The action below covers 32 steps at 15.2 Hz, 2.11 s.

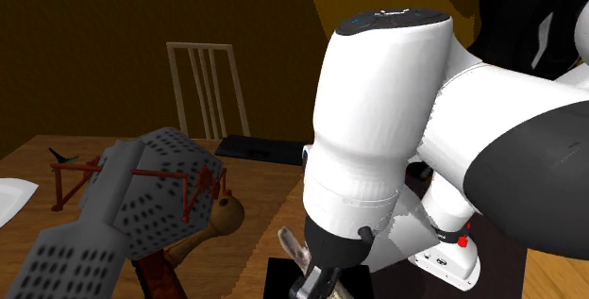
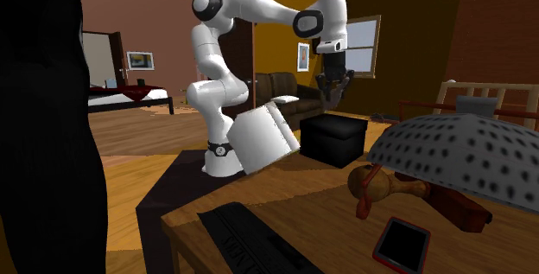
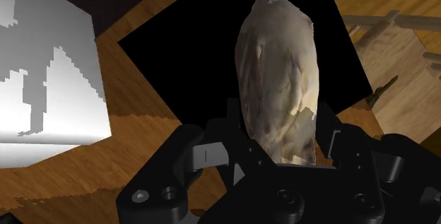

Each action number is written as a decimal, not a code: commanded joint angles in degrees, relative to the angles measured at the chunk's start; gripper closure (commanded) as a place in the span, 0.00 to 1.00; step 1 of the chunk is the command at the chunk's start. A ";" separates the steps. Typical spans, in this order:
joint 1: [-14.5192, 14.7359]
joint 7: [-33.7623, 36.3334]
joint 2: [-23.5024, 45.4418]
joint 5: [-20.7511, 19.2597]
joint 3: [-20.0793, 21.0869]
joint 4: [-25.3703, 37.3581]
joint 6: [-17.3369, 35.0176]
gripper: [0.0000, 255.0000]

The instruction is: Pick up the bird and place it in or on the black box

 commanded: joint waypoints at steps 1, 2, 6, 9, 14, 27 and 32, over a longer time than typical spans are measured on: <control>0.43 1.06 0.08 0.48 1.09 -0.44 0.86 1.00; 0.45 0.97 0.29 0.61 1.33 -1.04 1.67 1.00; 0.48 0.64 1.31 1.10 2.37 -3.32 4.96 1.00; 0.48 0.44 2.27 1.42 3.18 -4.93 7.51 1.00; 0.34 0.19 4.14 1.82 4.58 -7.25 11.65 1.00; 0.34 0.19 4.14 1.82 4.58 -7.25 11.66 0.00; 0.69 -0.11 -0.09 1.14 1.05 -3.28 3.28 0.00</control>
